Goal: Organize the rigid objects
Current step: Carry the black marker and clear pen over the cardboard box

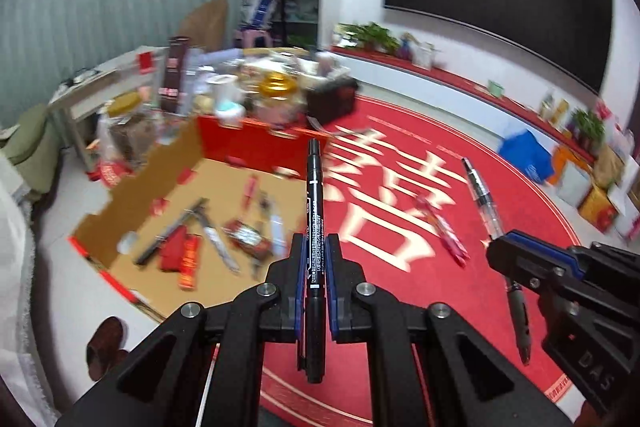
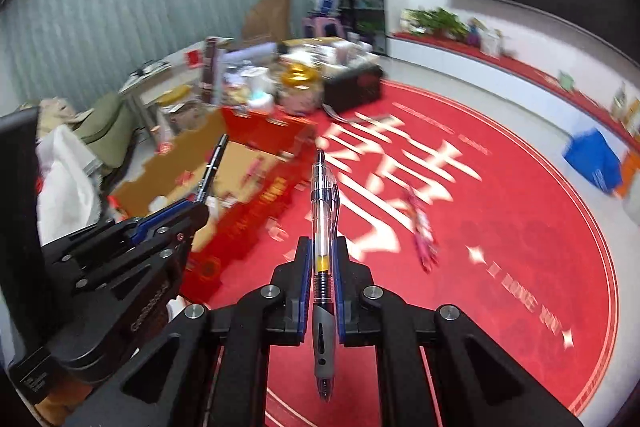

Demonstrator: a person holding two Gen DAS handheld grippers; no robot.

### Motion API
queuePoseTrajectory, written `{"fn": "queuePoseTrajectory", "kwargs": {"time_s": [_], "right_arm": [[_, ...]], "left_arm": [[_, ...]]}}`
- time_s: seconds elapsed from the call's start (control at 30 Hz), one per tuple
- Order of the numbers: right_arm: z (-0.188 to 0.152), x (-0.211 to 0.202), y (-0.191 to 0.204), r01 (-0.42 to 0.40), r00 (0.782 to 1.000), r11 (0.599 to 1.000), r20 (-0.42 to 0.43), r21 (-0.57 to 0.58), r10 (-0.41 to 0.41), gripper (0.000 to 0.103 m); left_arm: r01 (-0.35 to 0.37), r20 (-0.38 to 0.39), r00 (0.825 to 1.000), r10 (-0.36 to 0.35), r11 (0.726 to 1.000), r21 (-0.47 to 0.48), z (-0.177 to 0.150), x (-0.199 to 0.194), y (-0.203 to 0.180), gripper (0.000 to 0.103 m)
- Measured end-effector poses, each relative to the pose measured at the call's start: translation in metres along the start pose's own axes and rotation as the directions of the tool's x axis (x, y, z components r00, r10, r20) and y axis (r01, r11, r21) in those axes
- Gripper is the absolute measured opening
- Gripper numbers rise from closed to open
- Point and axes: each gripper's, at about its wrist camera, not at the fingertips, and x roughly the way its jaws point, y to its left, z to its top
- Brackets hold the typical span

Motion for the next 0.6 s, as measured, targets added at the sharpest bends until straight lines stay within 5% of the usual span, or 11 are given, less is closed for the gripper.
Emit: {"fn": "queuePoseTrajectory", "kwargs": {"time_s": [0.37,0.6], "right_arm": [[0.050,0.049,0.068,-0.140,0.990,0.988,-0.035,-0.062,0.138,0.011],[0.067,0.077,0.097,-0.189,0.980,0.978,-0.077,-0.083,0.183,0.011]], "left_arm": [[-0.195,0.003,0.980,0.197,0.972,-0.133,0.023,0.021,0.099,0.009],[-0.236,-0.042,0.972,0.233,0.953,-0.190,0.025,0.039,0.133,0.009]]}}
